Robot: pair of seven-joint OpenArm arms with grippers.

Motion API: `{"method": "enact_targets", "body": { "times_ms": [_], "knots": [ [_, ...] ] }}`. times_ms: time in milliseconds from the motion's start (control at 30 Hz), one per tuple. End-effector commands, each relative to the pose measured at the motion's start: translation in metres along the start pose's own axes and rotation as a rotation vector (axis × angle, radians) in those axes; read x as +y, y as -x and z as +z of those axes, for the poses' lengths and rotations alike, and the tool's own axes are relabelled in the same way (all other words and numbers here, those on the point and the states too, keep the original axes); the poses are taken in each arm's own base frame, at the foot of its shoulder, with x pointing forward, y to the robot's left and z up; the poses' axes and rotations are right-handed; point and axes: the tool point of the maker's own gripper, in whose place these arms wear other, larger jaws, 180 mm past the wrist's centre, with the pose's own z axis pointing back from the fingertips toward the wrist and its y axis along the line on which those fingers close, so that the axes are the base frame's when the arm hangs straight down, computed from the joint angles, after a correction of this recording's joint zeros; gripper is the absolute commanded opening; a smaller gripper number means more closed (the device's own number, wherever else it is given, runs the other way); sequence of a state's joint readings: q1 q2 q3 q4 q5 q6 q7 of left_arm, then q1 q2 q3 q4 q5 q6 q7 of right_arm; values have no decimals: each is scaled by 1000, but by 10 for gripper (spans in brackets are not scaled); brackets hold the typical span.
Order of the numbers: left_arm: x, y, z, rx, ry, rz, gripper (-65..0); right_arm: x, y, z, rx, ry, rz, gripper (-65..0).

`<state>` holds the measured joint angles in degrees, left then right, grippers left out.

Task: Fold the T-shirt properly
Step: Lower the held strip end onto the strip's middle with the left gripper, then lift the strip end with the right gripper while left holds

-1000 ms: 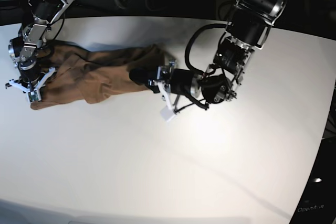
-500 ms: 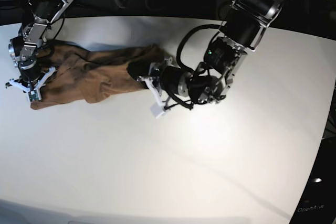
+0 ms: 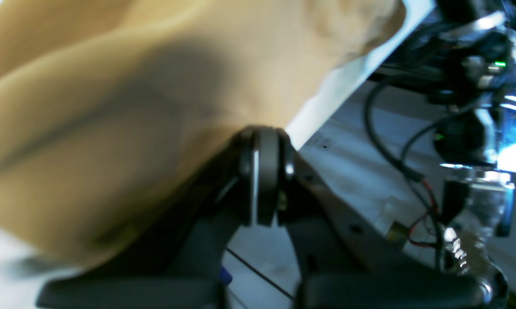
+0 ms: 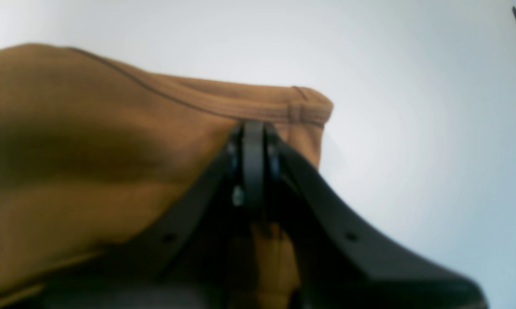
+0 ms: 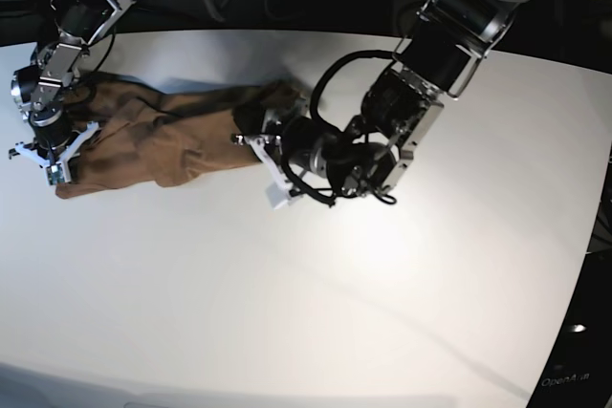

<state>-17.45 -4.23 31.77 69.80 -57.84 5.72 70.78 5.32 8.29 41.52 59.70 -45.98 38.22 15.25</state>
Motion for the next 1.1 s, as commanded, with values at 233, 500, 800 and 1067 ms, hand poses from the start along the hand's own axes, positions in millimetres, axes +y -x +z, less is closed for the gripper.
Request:
{"method": "enact_targets", "body": {
  "times_ms": [233, 500, 800, 1067],
  "knots": [
    [11, -11, 16, -34, -23, 4, -632, -24, 15, 16, 142, 66, 64, -647],
    [15, -13, 9, -43, -94, -45, -632, -35, -21, 33, 71, 151, 121, -647],
    [9, -17, 4, -63, -90, -58, -632, -45, -66, 49, -59, 225, 166, -647],
    [18, -18, 9, -70, -109, -49, -632, -63, -84, 78, -102, 310, 197, -647]
  ]
}}
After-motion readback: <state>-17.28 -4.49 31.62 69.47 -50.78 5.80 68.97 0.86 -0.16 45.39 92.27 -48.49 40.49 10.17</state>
